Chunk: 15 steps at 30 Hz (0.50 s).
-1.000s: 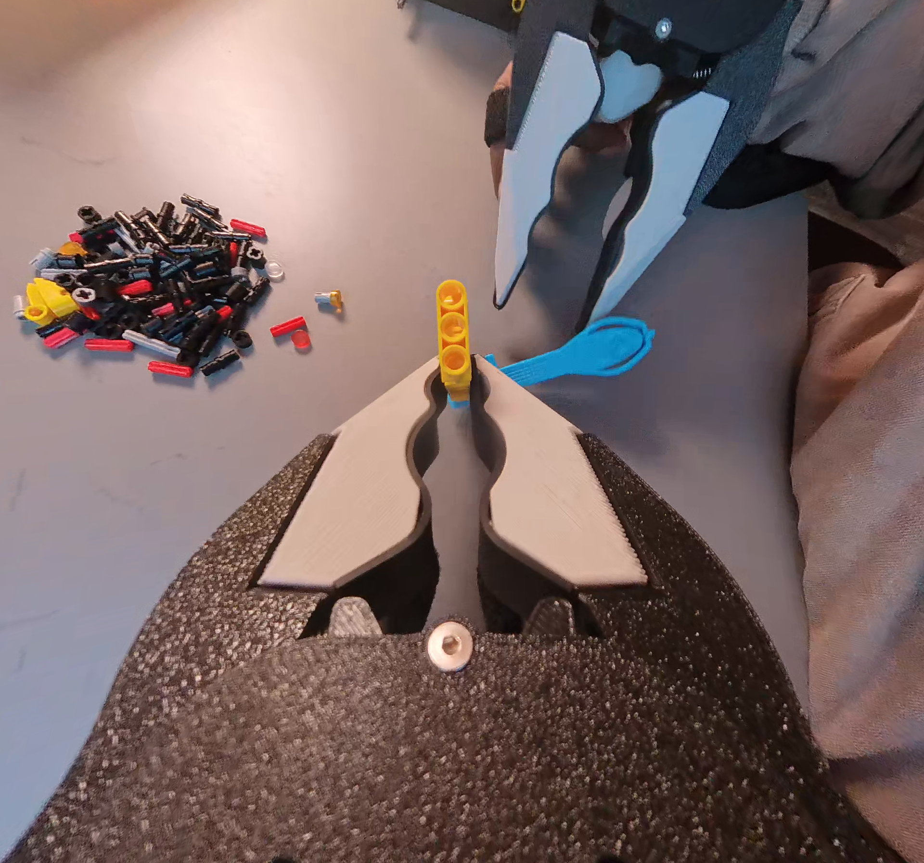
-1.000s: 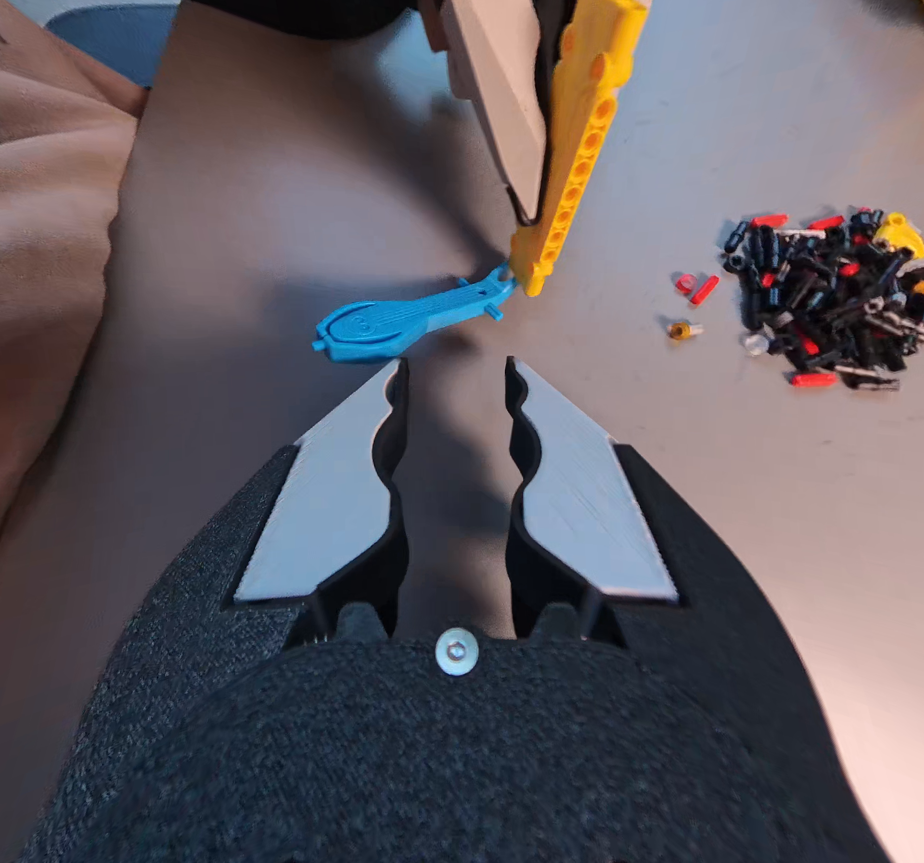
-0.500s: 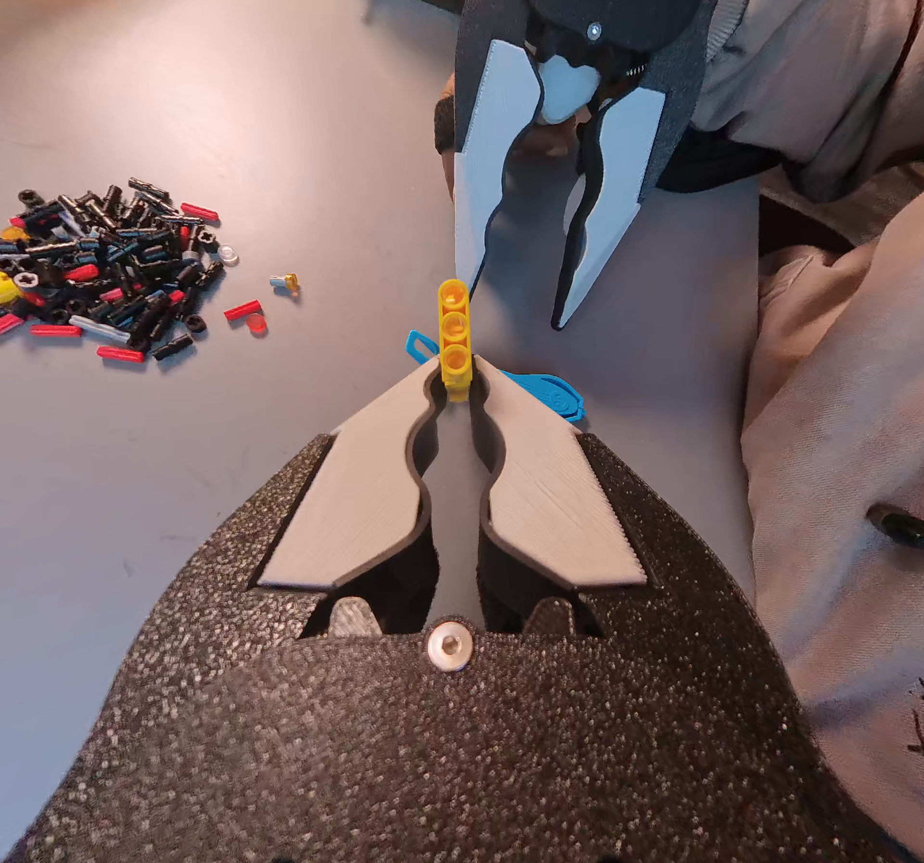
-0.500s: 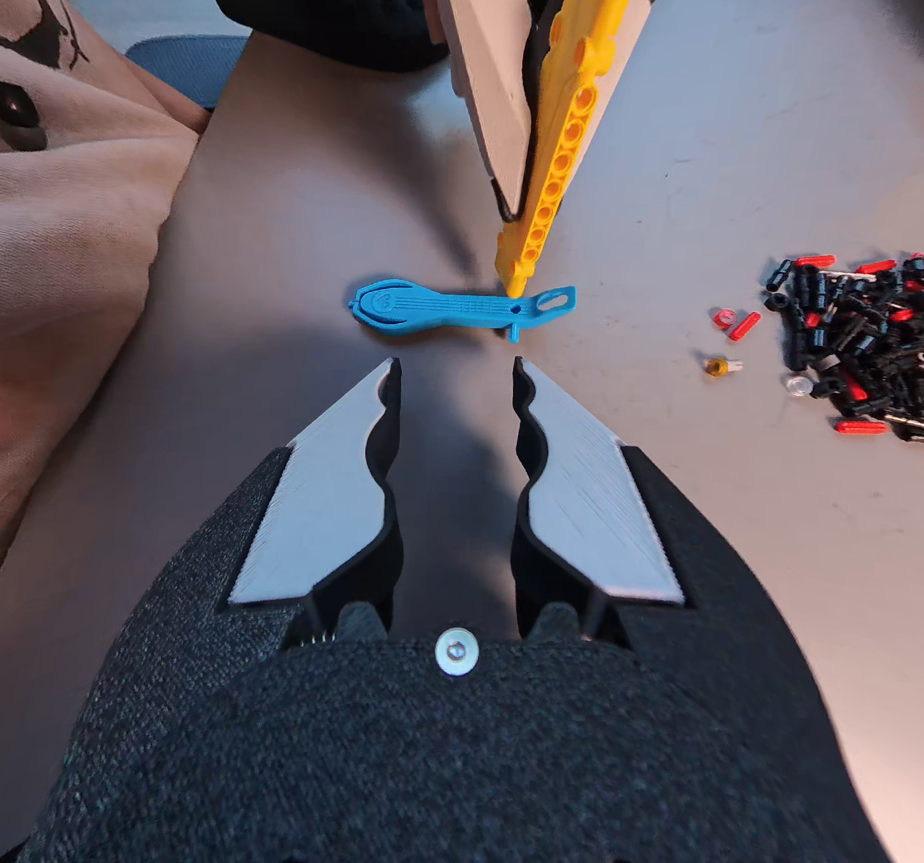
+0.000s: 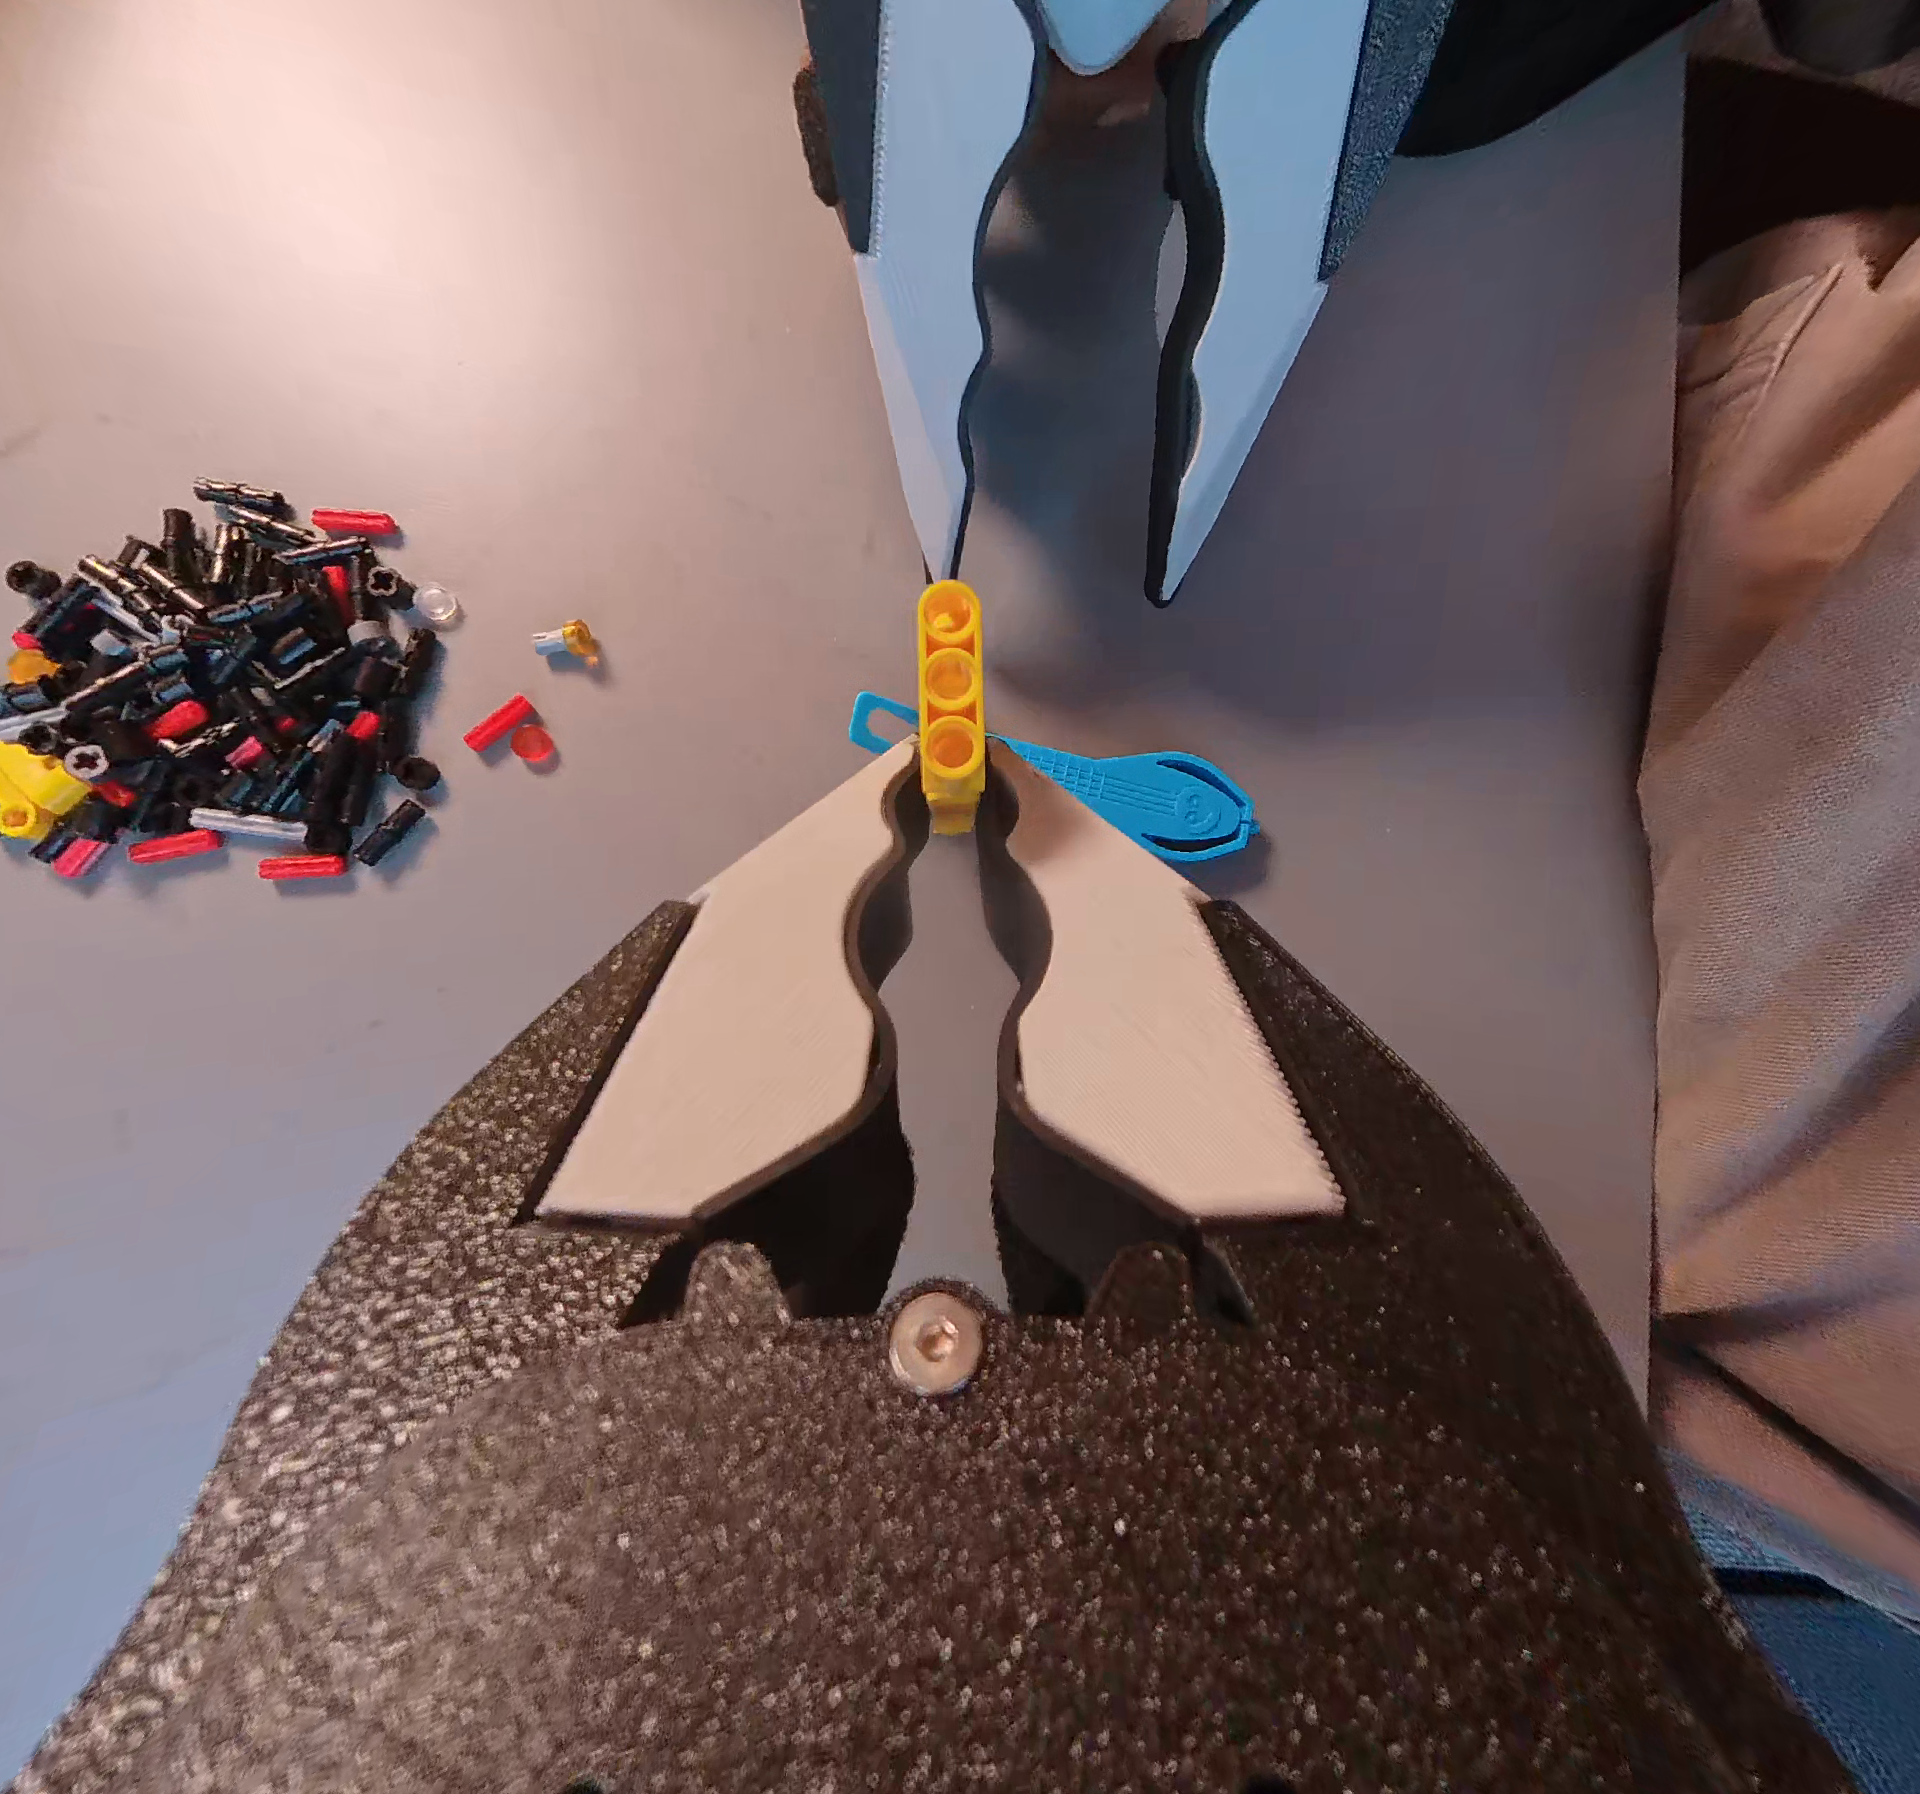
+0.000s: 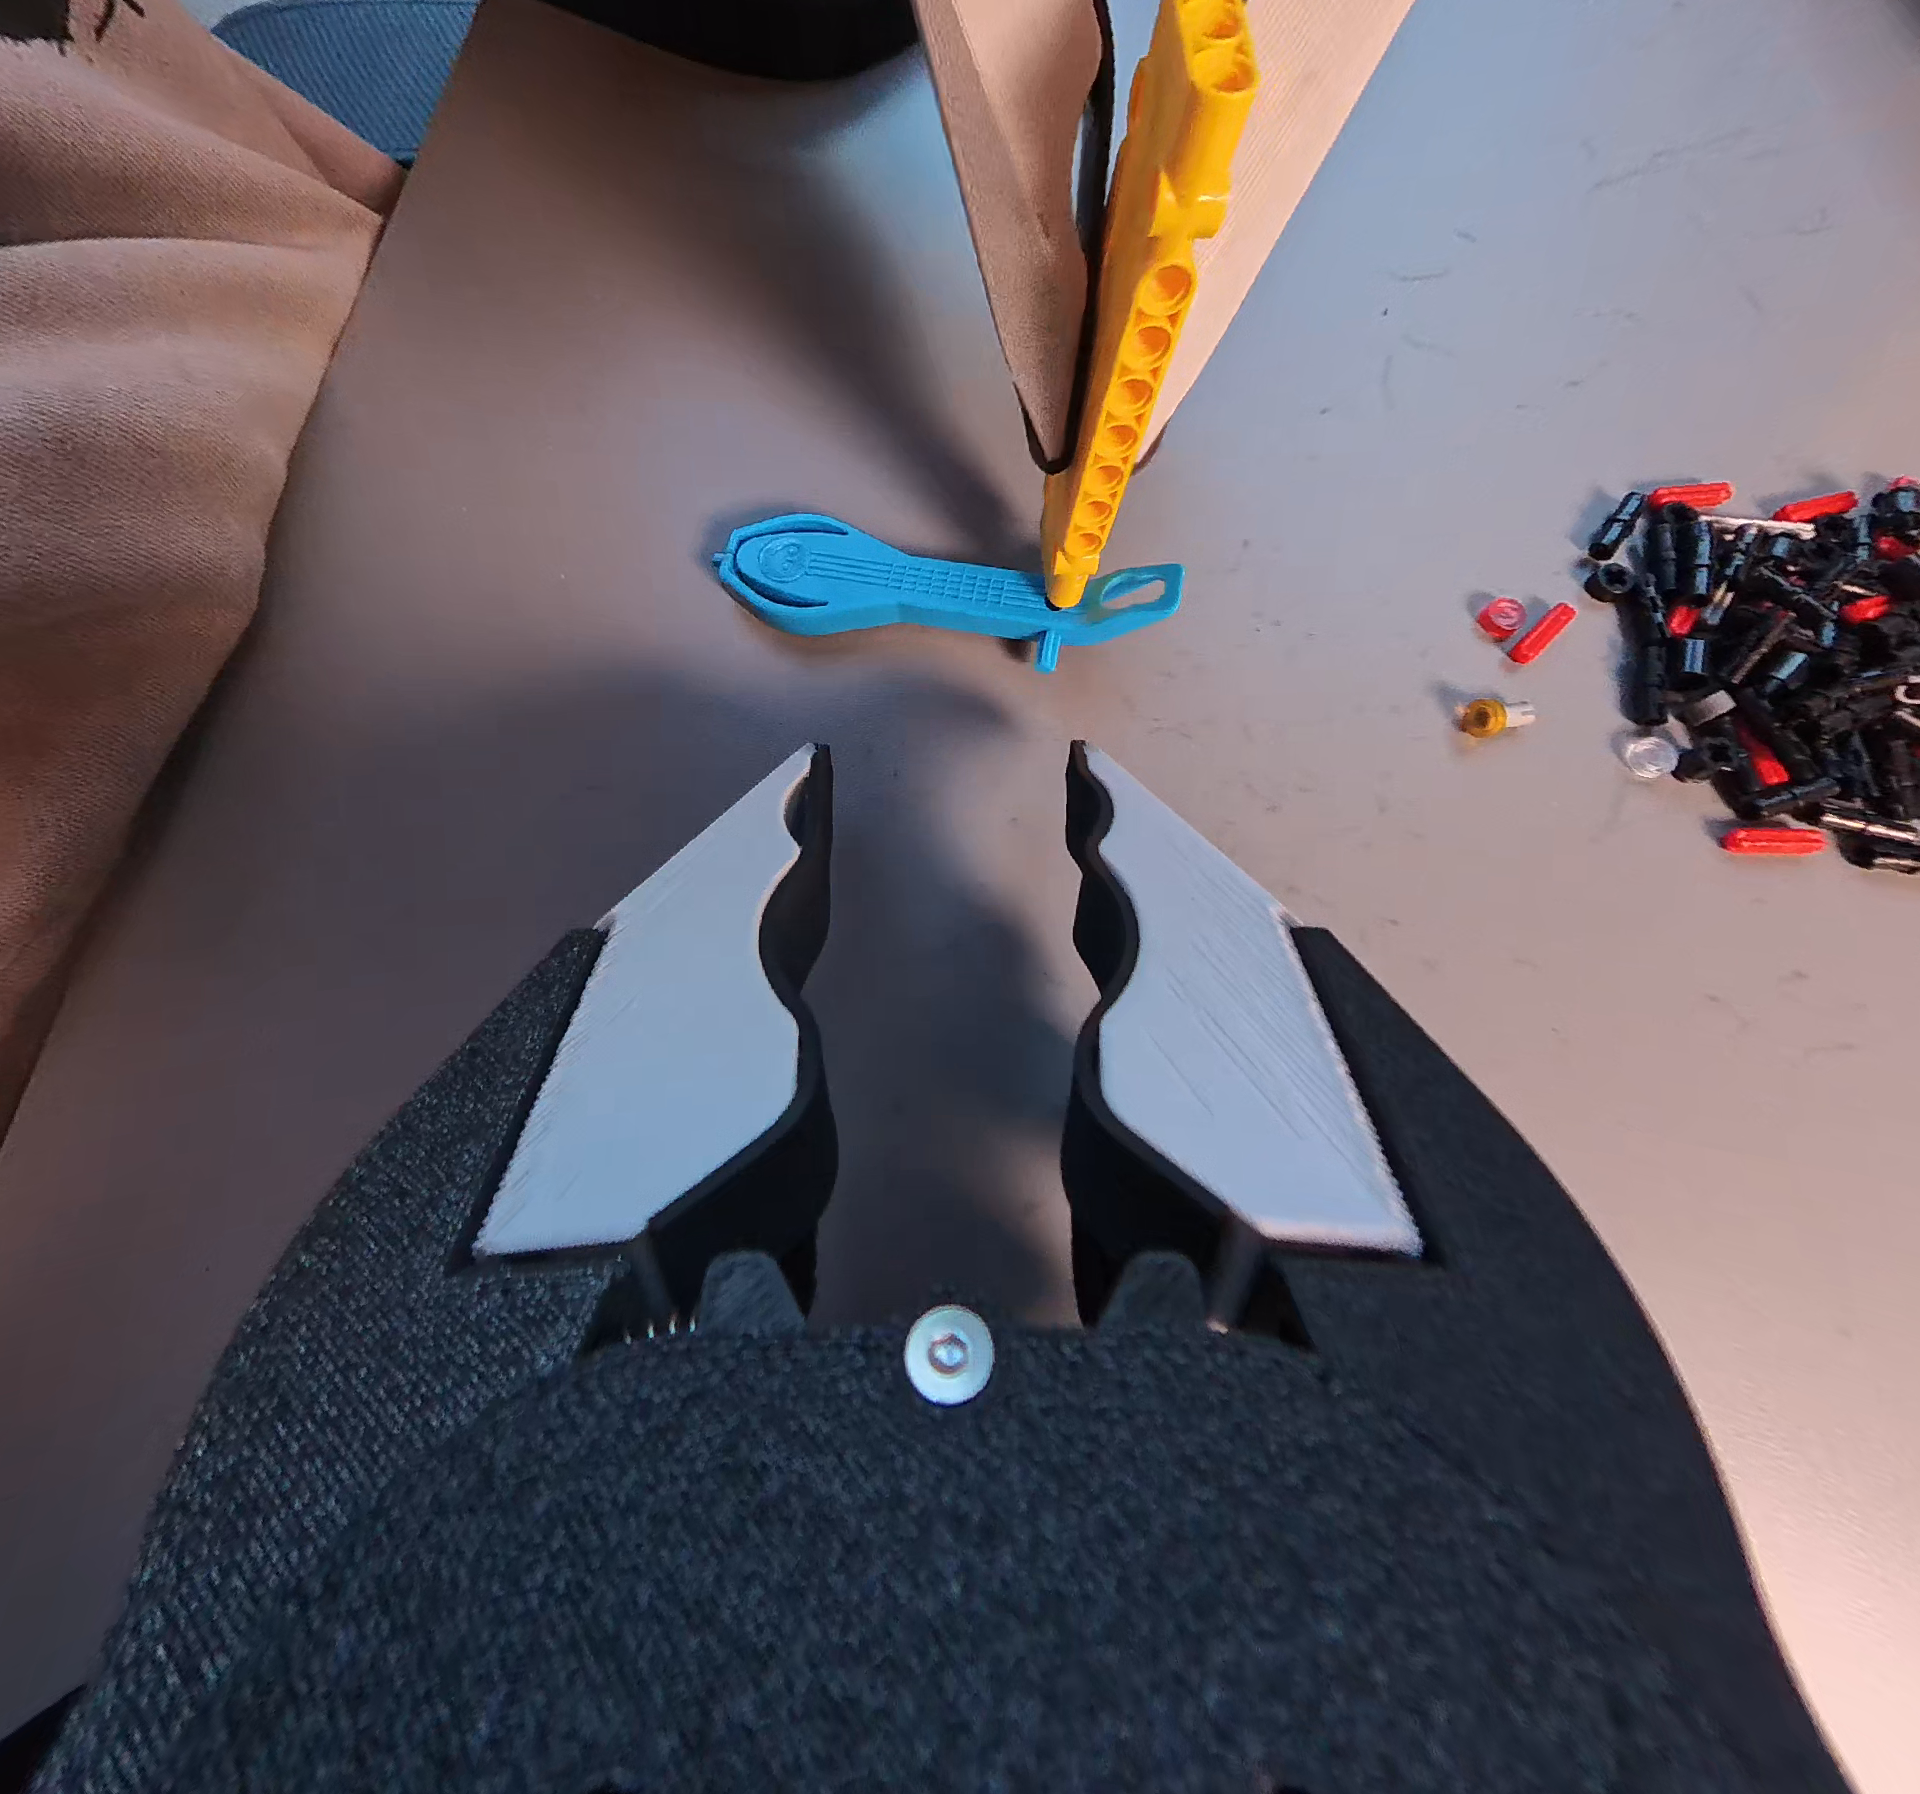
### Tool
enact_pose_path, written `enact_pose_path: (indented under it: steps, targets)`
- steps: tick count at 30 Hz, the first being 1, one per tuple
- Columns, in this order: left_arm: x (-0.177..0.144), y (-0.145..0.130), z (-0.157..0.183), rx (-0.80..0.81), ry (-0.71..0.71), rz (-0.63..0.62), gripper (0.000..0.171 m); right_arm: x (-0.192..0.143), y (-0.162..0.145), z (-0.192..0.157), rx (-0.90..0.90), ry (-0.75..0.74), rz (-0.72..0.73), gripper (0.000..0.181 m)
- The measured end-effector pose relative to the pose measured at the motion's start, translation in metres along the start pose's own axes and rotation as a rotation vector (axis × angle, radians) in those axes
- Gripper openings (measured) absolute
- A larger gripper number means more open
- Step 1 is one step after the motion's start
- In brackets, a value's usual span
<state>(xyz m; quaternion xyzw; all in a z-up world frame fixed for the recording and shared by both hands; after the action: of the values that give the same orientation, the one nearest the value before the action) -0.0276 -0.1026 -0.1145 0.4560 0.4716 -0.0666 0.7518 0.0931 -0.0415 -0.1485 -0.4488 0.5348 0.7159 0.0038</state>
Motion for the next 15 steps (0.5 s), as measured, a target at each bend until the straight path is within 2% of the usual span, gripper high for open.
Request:
enact_pose_path:
  steps: [15]
  targets:
    - [0.0008, 0.0017, 0.0065, 0.086, 0.037, -0.034, 0.006, -0.0009, -0.0011, 0.0015, 0.003, -0.008, -0.005, 0.044]
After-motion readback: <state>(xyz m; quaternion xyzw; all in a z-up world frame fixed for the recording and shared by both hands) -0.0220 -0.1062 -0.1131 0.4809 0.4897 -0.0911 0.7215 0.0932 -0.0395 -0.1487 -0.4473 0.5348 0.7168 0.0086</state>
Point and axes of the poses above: each gripper's, where its closed fingertips meet, x out along the fingers, y out of its top, z = x × y across the jaws, the point moved 7 cm from there along -x, back along the fingers, and after that the axes turned 4 degrees about -x, right-handed, at the moved point
